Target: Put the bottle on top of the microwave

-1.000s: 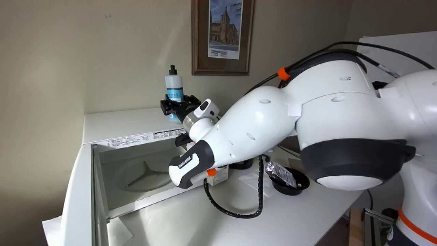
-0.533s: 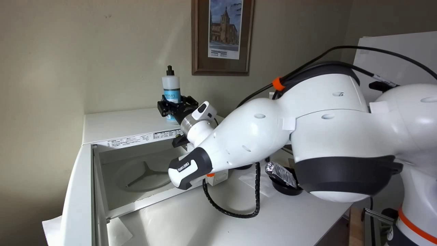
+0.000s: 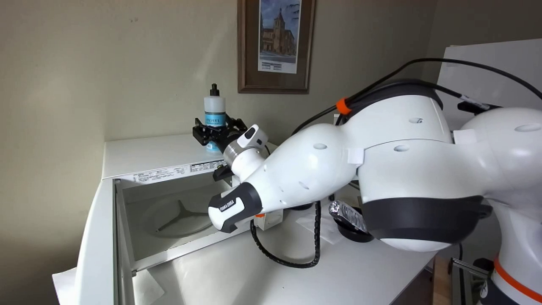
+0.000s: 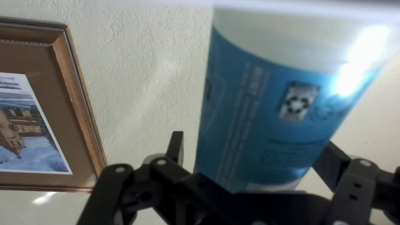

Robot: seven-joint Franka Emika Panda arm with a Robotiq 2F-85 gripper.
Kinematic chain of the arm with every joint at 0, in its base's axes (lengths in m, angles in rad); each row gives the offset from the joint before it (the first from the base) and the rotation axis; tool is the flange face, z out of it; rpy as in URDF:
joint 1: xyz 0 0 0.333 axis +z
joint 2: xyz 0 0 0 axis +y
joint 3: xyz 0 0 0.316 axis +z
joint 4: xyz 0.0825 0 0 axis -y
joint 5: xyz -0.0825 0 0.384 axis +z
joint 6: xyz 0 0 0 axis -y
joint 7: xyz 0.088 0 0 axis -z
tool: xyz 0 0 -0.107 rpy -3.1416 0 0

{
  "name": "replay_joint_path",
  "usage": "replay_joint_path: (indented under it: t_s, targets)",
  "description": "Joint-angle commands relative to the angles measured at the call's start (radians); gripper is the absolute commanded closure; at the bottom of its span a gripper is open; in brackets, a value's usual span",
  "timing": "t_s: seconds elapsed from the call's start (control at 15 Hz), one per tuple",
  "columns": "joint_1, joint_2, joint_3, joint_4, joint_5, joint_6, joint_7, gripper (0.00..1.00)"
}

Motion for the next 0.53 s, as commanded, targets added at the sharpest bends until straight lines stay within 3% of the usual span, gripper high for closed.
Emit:
replay_joint_path:
  t_s: [0.0, 0.47]
  targets:
    - [0.033, 0.034, -0.059, 0.022, 0.049, 0.017, 0.030, 0.00]
    - [0.195, 0.047, -0.233, -0.011, 0.273, 0.010, -0.018, 0.00]
